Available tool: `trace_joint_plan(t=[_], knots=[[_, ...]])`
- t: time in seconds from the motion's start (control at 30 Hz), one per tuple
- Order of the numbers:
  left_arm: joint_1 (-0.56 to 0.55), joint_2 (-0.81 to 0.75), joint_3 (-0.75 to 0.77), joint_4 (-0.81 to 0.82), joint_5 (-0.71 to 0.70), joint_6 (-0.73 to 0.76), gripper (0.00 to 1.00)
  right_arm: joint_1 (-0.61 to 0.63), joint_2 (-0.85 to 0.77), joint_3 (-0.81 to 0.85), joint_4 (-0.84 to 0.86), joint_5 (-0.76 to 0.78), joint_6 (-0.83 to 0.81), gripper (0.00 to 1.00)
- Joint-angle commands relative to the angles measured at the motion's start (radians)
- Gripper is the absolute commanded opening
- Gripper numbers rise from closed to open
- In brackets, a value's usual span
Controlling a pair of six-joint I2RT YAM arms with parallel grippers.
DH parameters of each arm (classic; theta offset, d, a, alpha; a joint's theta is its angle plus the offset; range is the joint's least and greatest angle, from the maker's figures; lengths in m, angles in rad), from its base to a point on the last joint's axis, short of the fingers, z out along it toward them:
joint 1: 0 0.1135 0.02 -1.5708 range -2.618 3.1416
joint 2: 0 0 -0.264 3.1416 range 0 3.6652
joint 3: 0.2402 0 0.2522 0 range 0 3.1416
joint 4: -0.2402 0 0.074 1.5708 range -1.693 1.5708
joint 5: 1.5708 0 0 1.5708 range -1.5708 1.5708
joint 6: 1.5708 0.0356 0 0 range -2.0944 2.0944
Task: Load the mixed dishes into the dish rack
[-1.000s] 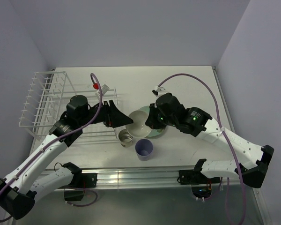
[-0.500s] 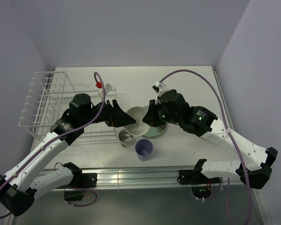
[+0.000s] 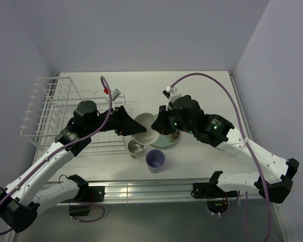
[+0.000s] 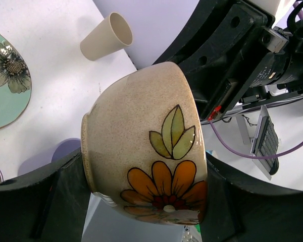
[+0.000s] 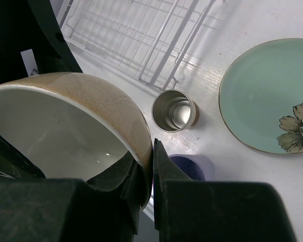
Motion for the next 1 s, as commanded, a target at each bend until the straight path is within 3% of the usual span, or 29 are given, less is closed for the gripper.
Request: trace_joint_plan(t=[0.0,0.13,0.17,0.23,0.73,0.97], knots=[[-0.009,-0.017,-0.007,0.076,0.062,-0.016,0.54,0.006,-0.023,0.013,0.151,-0.012,0.000,0.00],[-0.008,-0.024,0.001,0.046,0.049,0.005,0.31,0.006,-0.020,0.016,0.153,0.019,-0.013,0.00],[-0.009,-0.024,0.004,0.017,0.035,0.013,0.14,0.006,-0.018,0.017,0.156,0.019,-0.017,0.00],[-0.009,-0.030,0.005,-0.003,0.018,0.028,0.01,0.006,-0.008,0.028,0.157,0.019,-0.023,0.00],[0.024,-0.118,0.047,-0.240,-0.258,0.123,0.00,0.006,0.155,0.117,0.212,-0.058,-0.050,0.07],[0.097,-0.152,0.036,-0.296,-0.231,0.152,0.00,0.006,0.297,0.185,0.271,-0.132,-0.062,0.08]])
